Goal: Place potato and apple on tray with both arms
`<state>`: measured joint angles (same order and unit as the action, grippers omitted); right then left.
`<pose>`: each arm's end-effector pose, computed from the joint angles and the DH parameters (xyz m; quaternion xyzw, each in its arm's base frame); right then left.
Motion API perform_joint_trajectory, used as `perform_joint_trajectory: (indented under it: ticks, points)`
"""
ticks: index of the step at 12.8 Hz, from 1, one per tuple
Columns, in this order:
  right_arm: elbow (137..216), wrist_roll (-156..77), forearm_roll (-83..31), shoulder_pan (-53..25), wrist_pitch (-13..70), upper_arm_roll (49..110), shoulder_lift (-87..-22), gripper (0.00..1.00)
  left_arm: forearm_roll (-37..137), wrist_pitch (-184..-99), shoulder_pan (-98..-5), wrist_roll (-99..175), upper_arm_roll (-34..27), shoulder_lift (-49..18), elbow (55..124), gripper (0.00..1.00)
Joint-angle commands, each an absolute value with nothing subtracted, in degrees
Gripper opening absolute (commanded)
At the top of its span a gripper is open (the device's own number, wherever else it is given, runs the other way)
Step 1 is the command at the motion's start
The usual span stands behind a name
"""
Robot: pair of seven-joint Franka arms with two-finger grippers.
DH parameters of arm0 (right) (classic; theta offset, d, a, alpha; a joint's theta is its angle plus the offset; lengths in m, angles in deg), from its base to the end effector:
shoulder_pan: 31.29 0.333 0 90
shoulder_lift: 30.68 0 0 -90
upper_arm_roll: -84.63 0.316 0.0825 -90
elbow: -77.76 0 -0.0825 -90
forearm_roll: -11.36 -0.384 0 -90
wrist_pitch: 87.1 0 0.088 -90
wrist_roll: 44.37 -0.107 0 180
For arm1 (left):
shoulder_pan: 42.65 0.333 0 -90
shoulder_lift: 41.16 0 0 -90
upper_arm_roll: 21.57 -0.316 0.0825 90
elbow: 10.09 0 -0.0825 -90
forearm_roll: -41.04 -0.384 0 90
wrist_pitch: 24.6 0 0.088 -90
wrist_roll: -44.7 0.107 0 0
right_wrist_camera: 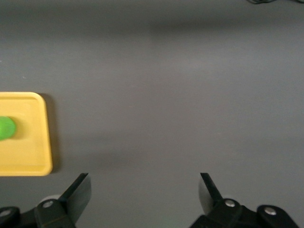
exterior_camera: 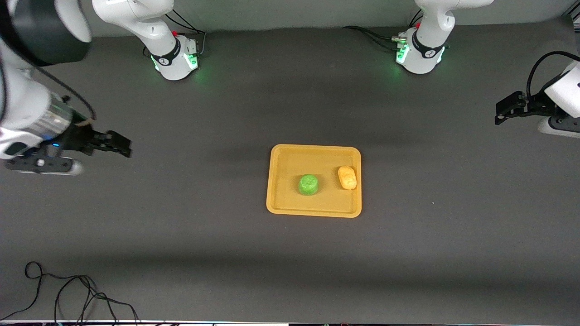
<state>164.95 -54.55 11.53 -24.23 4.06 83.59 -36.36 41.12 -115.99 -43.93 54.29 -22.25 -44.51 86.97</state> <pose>0.5825 0.0616 0.5929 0.9992 -0.0362 -0.0144 0.0045 0.5360 -0.0056 0.6003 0.9958 -0.0888 -0.0201 0.0026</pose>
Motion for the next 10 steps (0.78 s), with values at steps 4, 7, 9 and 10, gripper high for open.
perform_joint_trajectory:
  ticks: [4, 7, 9, 10]
  points:
    - [171.01, -43.50, 10.48, -30.06, 6.94, 82.18, -32.18, 1.00, 40.86, -116.54, -43.97, 54.55, -22.28, -44.50, 87.12, 1.00]
    - [170.40, -42.88, 11.09, -29.88, 6.76, 81.46, -32.53, 1.00, 40.86, -116.45, -43.97, 54.55, -22.28, -44.50, 87.12, 1.00]
    - [169.18, -43.05, 11.18, -29.71, 6.15, 81.55, -33.05, 1.00, 40.86, -116.45, -44.06, 54.55, -22.28, -44.50, 87.12, 1.00]
    - [168.91, -43.14, 11.18, -29.62, 6.06, 81.55, -33.06, 1.00, 40.86, -116.45, -44.06, 54.55, -22.28, -44.41, 87.12, 1.00]
